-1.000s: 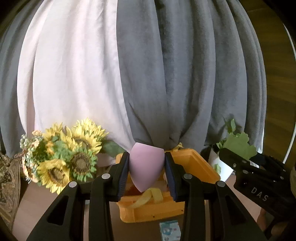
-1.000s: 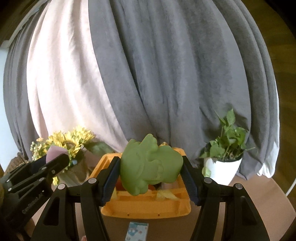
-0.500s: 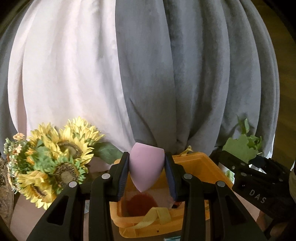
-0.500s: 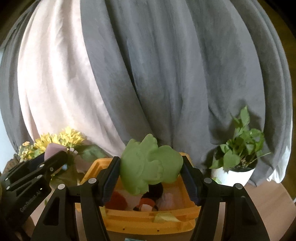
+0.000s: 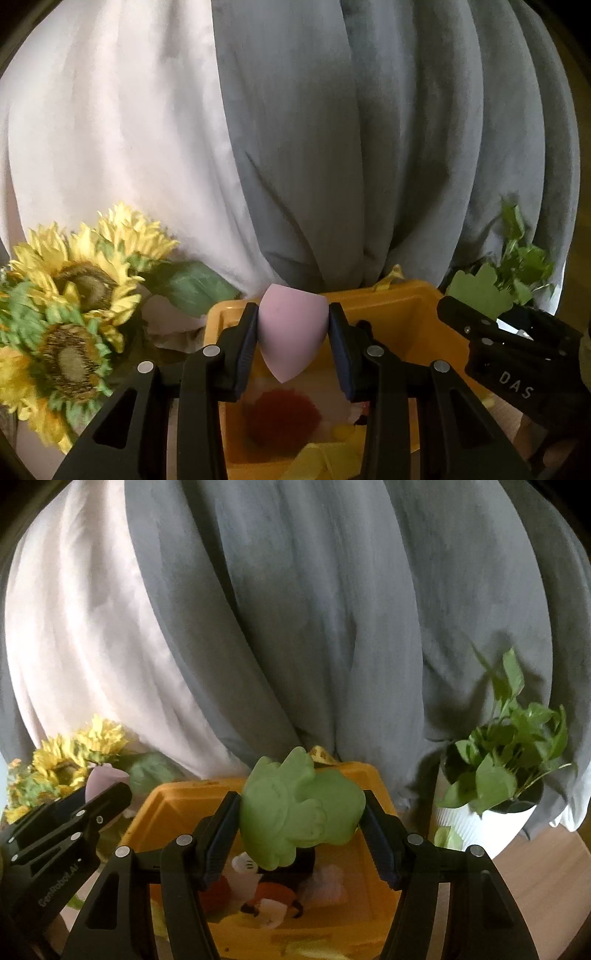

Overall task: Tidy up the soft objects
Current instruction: 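Open both tools to drop the plush and sponge into the crate, then move both tools back toward the cloth bundle and tissue pack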

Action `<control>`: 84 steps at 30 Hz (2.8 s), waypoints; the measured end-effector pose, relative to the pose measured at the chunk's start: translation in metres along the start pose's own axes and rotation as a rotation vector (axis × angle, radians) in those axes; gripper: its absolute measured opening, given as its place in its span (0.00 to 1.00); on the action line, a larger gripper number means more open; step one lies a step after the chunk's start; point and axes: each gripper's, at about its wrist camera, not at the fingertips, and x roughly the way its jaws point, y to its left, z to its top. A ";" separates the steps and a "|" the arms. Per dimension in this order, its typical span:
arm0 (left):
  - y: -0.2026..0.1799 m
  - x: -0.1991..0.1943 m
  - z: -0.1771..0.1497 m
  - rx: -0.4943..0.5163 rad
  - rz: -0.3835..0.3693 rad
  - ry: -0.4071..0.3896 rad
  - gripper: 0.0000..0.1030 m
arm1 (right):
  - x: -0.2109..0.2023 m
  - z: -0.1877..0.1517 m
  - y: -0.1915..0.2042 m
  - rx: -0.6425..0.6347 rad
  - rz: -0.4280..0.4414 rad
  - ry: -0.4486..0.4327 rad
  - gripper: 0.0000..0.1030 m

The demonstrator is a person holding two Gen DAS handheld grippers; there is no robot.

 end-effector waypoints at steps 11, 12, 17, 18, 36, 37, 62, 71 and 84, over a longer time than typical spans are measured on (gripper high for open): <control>-0.004 0.034 -0.010 0.023 0.000 0.069 0.37 | 0.041 -0.006 -0.011 0.007 -0.011 0.086 0.63; -0.004 0.035 -0.010 0.026 -0.001 0.071 0.40 | 0.044 -0.007 -0.011 0.004 -0.015 0.091 0.64; -0.003 0.032 -0.009 0.025 0.019 0.061 0.57 | 0.049 -0.007 -0.016 0.020 -0.028 0.105 0.70; -0.003 0.031 -0.009 0.025 0.023 0.061 0.58 | 0.048 -0.006 -0.017 0.021 -0.036 0.098 0.72; 0.000 -0.042 -0.004 -0.011 0.056 -0.016 0.63 | -0.010 0.000 -0.007 0.021 -0.029 0.012 0.72; 0.001 -0.047 -0.004 -0.012 0.060 -0.020 0.63 | -0.013 0.000 -0.006 0.023 -0.023 0.010 0.72; 0.022 -0.150 -0.027 -0.041 0.176 -0.075 0.65 | -0.089 -0.023 0.034 -0.024 0.075 -0.001 0.72; 0.026 -0.175 -0.044 -0.049 0.205 -0.061 0.66 | -0.105 -0.039 0.045 -0.036 0.104 0.013 0.72; 0.032 -0.186 -0.080 -0.056 0.215 0.018 0.71 | -0.113 -0.065 0.054 -0.062 0.114 0.061 0.72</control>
